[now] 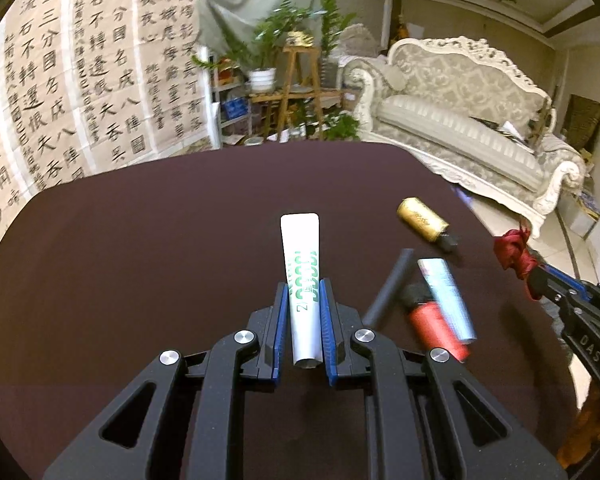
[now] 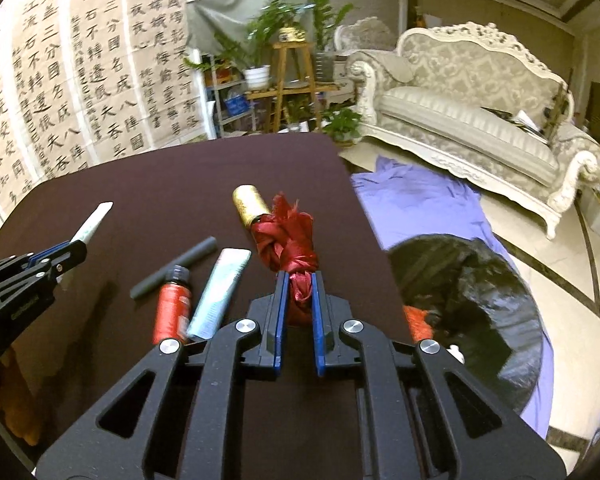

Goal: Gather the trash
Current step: 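Carry the white tube and red ribbon over the trash bag and open both tools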

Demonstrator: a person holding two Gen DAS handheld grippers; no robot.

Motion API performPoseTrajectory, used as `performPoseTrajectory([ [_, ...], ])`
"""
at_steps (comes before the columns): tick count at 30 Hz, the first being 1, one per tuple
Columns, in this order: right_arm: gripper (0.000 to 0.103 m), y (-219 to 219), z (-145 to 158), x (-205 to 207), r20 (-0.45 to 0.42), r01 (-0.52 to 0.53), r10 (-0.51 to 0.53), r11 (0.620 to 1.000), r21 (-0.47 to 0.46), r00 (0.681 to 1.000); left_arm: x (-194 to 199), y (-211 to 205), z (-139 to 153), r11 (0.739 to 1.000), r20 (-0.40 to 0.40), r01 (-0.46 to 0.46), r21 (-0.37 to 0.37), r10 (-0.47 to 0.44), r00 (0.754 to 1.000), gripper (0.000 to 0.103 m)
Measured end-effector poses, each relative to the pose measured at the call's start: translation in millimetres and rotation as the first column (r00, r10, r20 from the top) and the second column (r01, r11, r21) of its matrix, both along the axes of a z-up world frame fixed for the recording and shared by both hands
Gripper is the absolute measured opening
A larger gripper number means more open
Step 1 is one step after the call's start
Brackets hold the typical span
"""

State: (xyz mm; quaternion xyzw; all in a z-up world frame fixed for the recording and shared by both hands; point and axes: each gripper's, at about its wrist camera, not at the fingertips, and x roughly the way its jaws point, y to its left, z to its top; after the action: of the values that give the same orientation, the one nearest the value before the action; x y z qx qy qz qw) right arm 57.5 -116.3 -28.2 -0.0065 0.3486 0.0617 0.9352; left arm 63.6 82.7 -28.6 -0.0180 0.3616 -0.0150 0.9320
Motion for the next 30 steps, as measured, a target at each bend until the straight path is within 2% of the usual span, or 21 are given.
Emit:
performPoseTrajectory([
  [8, 0.011, -47, 7, -16, 0.046, 0.110, -0.110, 0.994, -0.003, 0.993, -3, -56, 10, 0.993, 0.026, 0.113, -0.016, -0.113, 0.993, 0.016],
  [15, 0.011, -86, 2, -24, 0.061, 0.199, -0.199, 0.980, 0.000, 0.978, 3, -108, 11, 0.978, 0.044, 0.207, 0.009, -0.208, 0.977, 0.017],
  [30, 0.011, -141, -15, -21, 0.047, 0.292, -0.292, 0.956, 0.022, 0.955, 22, -180, -5, 0.954, 0.015, 0.295, 0.047, -0.296, 0.955, 0.017],
])
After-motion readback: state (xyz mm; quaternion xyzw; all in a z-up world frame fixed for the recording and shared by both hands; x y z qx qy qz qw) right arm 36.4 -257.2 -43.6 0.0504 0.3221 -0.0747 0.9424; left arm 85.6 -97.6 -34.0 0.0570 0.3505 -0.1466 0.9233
